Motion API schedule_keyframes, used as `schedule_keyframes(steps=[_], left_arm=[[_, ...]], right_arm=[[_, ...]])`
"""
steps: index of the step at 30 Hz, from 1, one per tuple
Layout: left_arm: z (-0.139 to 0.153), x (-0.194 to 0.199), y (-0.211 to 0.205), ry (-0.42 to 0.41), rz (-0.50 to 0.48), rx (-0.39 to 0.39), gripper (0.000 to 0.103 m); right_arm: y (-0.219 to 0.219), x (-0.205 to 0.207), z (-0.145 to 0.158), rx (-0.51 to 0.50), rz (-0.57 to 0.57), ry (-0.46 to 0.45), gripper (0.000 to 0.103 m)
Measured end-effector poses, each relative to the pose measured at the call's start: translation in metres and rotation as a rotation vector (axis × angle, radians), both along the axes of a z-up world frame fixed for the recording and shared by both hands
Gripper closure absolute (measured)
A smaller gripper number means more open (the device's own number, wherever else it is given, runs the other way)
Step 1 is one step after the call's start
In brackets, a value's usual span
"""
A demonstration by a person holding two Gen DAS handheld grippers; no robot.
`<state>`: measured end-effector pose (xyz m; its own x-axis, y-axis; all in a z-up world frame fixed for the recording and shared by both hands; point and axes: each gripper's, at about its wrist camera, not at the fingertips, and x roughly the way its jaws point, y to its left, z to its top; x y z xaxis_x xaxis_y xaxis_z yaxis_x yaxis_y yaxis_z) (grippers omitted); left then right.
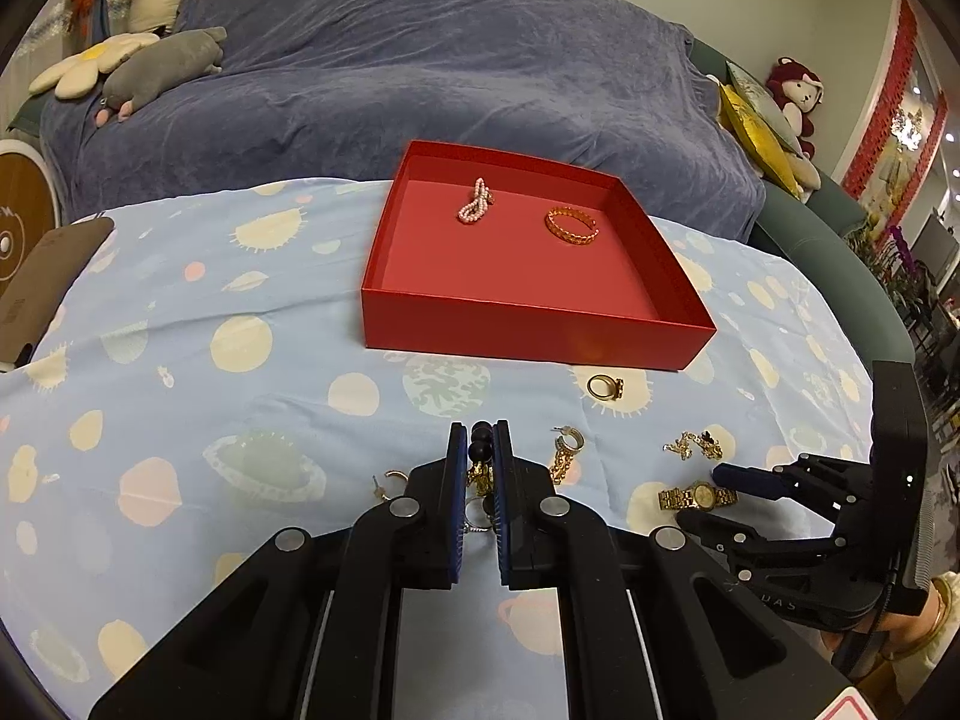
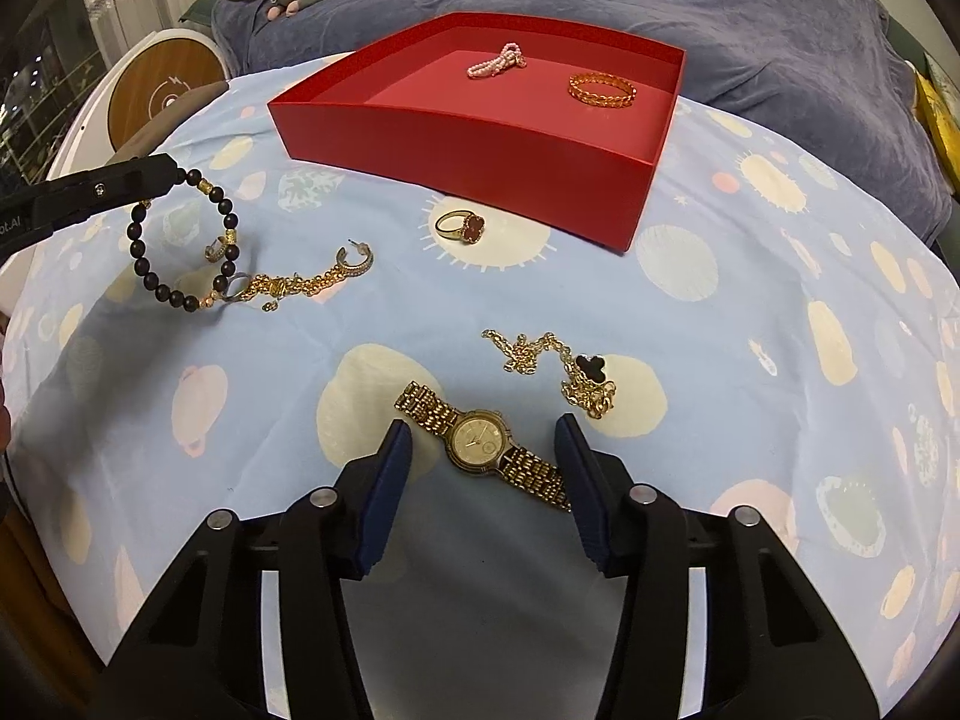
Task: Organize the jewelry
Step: 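Grasp the dark bead bracelet with the left tool while the right tool grasps the gold watch, then carry bead bracelet and gold watch into the red tray and release both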
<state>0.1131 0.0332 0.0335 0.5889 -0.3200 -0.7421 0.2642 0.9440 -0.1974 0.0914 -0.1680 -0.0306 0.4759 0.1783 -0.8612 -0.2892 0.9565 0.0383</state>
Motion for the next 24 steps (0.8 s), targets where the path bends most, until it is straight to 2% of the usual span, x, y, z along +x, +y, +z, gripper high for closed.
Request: schedule_keyframes(steps=[6,9,16,24], left_arm=[[0.0,0.0,0.001,0.001,0.004,0.004,0.097],[-0.001,0.002,0.003,0.003,0.009,-0.001,0.097],[0.004,0.004,-0.005,-0.012,-0.002,-0.005,0.097],[0.025,0.018,-0.01,-0.046,0.02,-0.044,0.097]], right_arm=[[0.0,-0.001,0.002,0.03,0.0,0.05,0.081],[0.002,-0.003,0.003,0.046,0.003,0.074,0.081],[0.004,-0.006,0.007,0.057,-0.012,0.058,0.081],[0.001,0.002,0.055,0.131,-0.049,-0.045,0.081]])
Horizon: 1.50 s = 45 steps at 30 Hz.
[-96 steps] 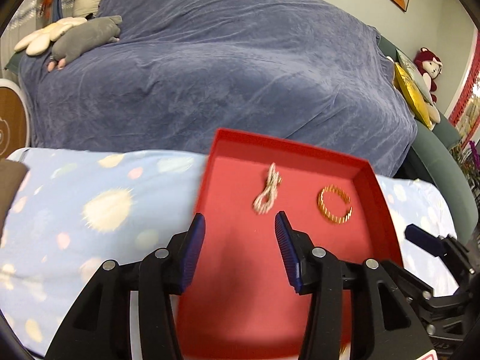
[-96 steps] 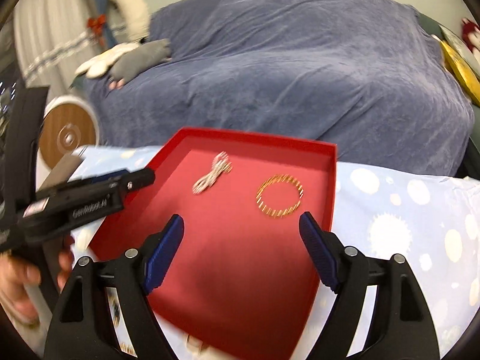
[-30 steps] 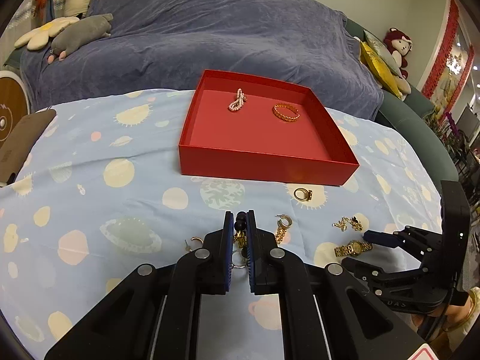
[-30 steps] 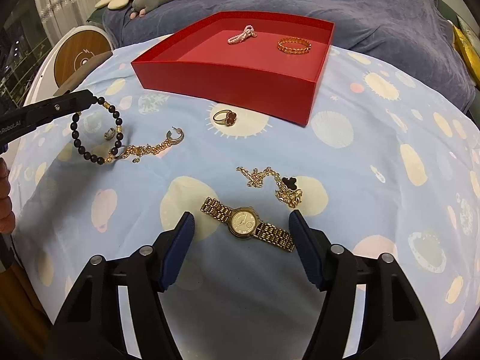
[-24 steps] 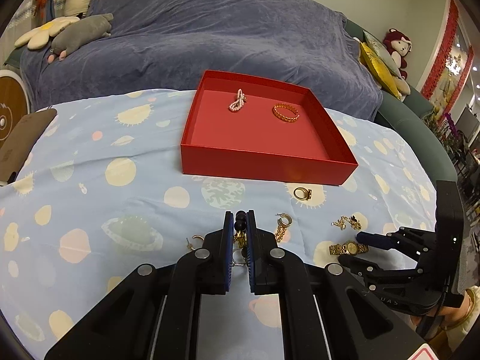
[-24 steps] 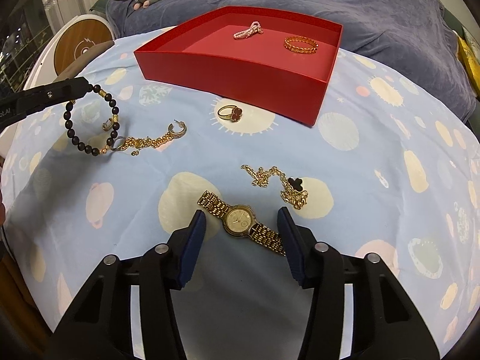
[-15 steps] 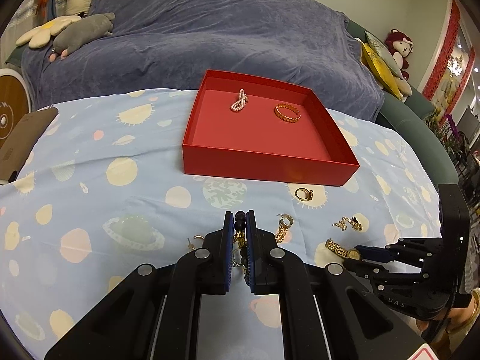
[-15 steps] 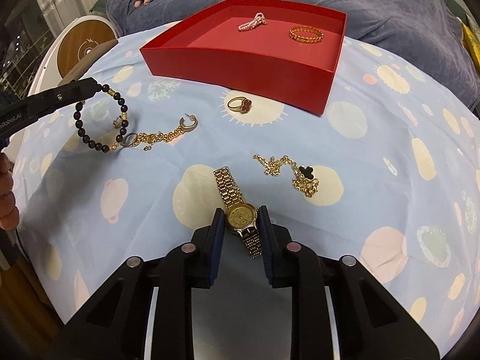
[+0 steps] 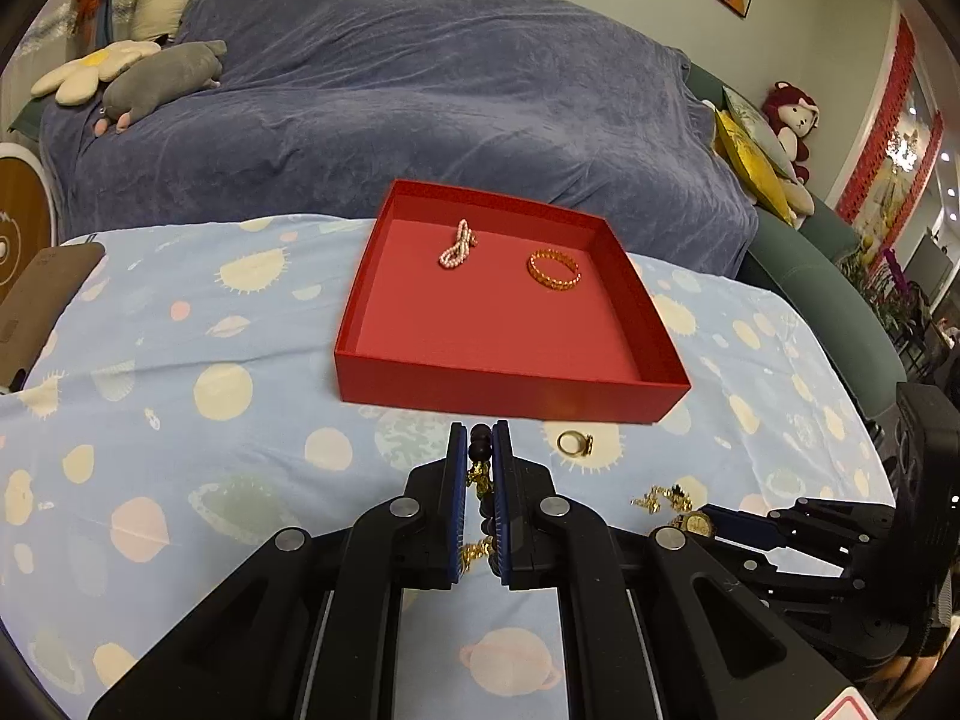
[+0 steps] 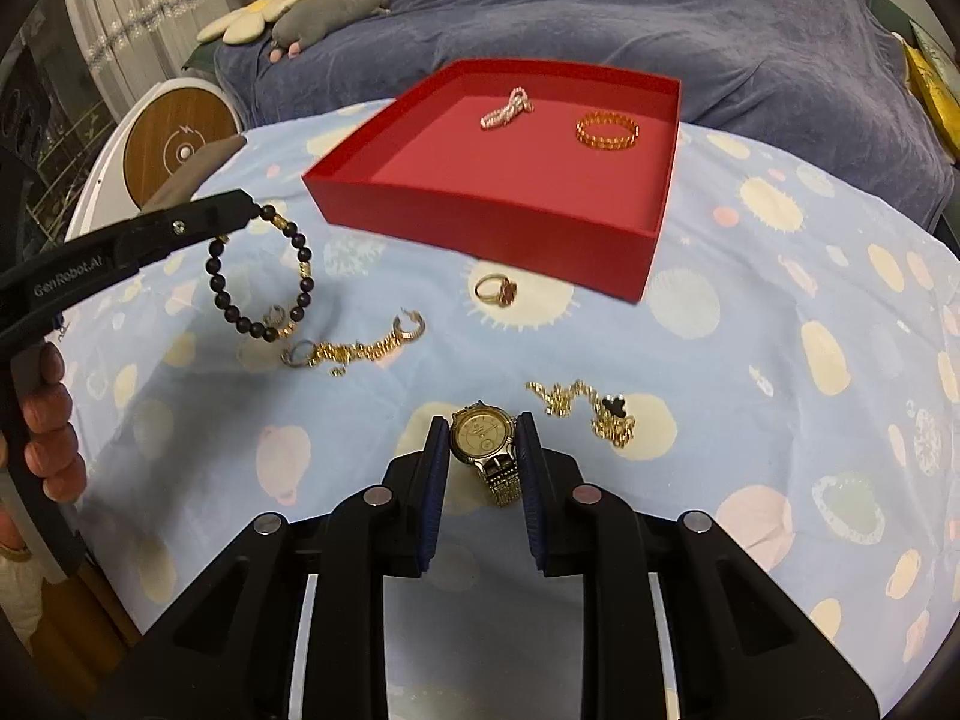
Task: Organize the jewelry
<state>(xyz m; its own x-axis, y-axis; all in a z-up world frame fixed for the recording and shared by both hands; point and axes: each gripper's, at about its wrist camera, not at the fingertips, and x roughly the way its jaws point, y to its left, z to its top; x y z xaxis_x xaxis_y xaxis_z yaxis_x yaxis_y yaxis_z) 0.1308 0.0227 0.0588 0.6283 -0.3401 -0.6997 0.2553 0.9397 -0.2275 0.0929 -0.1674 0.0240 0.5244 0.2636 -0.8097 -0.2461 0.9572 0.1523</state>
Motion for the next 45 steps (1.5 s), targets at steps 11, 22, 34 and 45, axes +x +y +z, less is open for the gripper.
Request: schedule_keyframes(steps=[11,22,34,45], left_arm=[[0.044,0.078,-0.032,-0.079,-0.031,0.017,0.097],[0.002,0.168,-0.052,-0.005,0.007,0.019,0.097],[0.0,0.151,-0.043,-0.023,0.115,0.134,0.038],[0.009,0.05,0.011,-0.02,0.146,0.216,0.032]], right_arm=[[-0.007,0.088,0.083,0.043,-0.043,-0.2,0.081],[-0.011,0.174,0.02,0.024,-0.141,-0.133,0.081],[-0.024,0.145,0.036,0.015,-0.208,-0.203,0.051],[-0.021,0.045,0.044,0.026,-0.156,-0.164,0.049]])
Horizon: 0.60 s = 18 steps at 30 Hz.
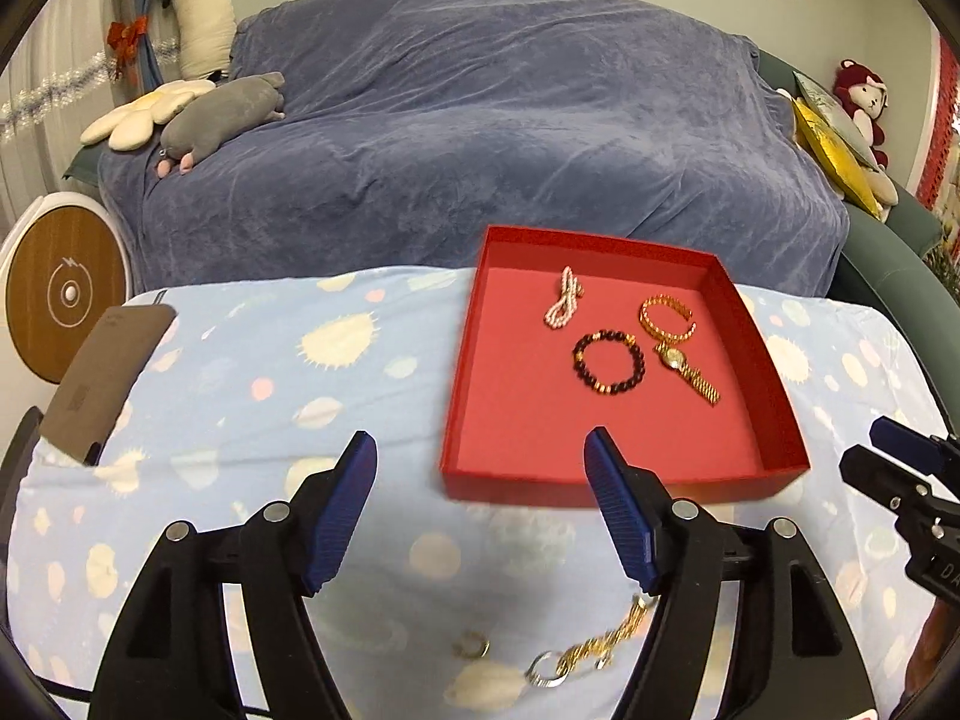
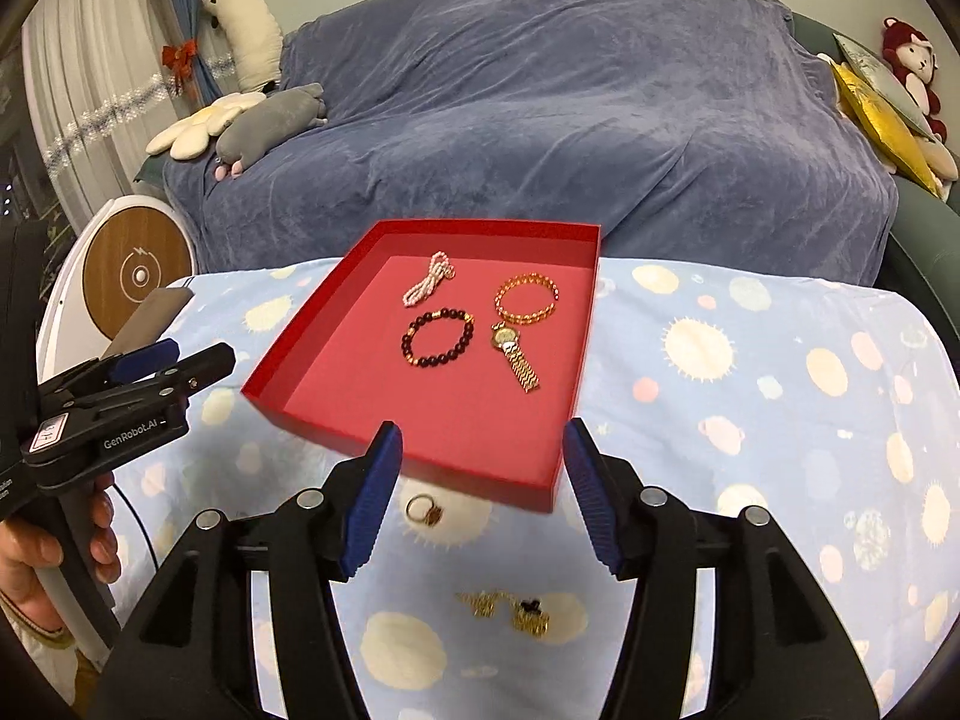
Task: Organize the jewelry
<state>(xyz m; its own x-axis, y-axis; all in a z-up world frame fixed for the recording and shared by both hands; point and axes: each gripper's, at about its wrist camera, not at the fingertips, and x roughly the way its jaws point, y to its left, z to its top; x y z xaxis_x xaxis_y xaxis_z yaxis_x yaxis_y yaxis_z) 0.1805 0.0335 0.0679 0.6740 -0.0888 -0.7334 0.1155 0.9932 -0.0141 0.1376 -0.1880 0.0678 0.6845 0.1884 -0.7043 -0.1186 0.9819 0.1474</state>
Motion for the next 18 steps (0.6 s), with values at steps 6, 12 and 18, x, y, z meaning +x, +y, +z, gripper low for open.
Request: schedule_keyframes(steps=[6,12,18], left_arm=[[-0.022,-0.039,0.029,0.061,0.07,-0.005,0.032],[-0.037,-0.047,0.035,0.098,0.054,-0.009,0.032],[-0.045,-0.047,0.02,0.12,-0.01,-0.012,0.032]], right_arm=[[0.018,-0.027,-0.031,-0.002,0.066,0.087,0.05],[0.019,-0.006,-0.062,0.015,0.068,0.162,0.067],[0.008,0.015,-0.079,-0.013,0.003,0.174,0.071]])
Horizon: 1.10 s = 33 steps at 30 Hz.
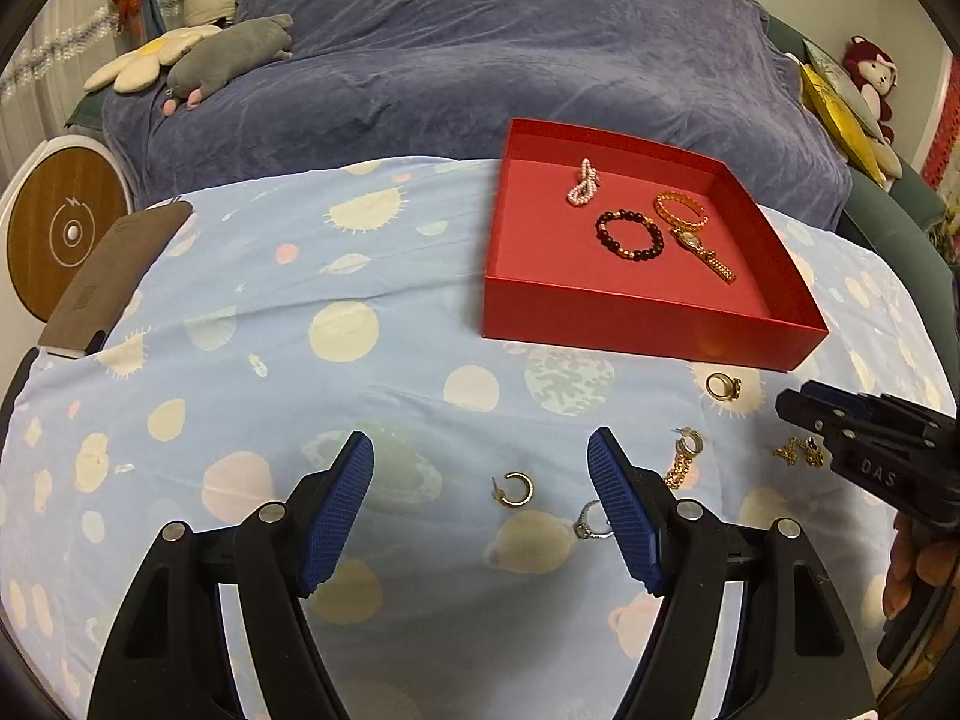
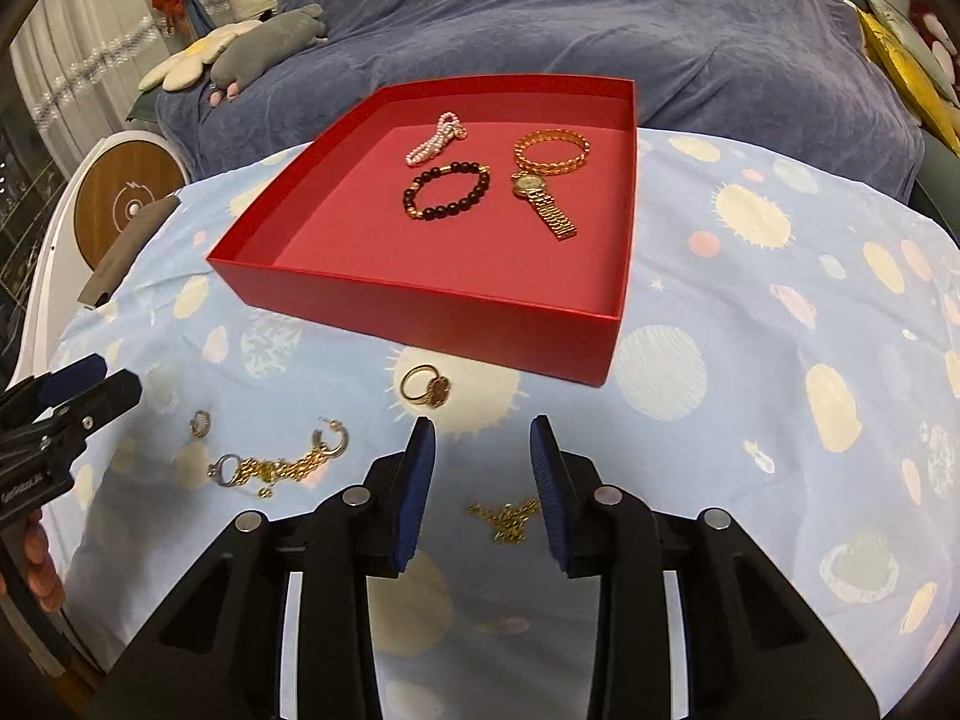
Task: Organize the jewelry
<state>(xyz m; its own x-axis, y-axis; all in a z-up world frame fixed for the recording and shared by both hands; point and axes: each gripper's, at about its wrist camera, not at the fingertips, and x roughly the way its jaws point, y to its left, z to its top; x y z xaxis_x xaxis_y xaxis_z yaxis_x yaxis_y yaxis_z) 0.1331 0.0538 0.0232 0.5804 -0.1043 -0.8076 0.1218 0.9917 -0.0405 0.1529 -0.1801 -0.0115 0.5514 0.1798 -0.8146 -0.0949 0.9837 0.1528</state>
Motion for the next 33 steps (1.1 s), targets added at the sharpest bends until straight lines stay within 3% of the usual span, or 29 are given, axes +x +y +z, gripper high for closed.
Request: schedule_keyframes(steps=[11,18,24,33], left_arm=[[-0.017,0.003,-0.016,0.038,-0.051,0.045,0.032],[-0.017,0.006,-0.003,0.057,-0.003,0.031,0.032],[-0.02,0.004,-0.01,0.059,-0.015,0.038,0.032],[-0.027,0.009,-0.026,0.08,-0.046,0.024,0.032]], right_arm=[[-0.03,0.02,-0.002,0.01,-0.095,-0.001,0.071],[-0.001,0.0,0.007,0.009,0.016,-0.015,0.071],[0.005,0.014,0.0,0.007,0.025,-0.008,0.085],[-0.018,0.033,-0.002,0.036,-0.058,-0.006,0.085]])
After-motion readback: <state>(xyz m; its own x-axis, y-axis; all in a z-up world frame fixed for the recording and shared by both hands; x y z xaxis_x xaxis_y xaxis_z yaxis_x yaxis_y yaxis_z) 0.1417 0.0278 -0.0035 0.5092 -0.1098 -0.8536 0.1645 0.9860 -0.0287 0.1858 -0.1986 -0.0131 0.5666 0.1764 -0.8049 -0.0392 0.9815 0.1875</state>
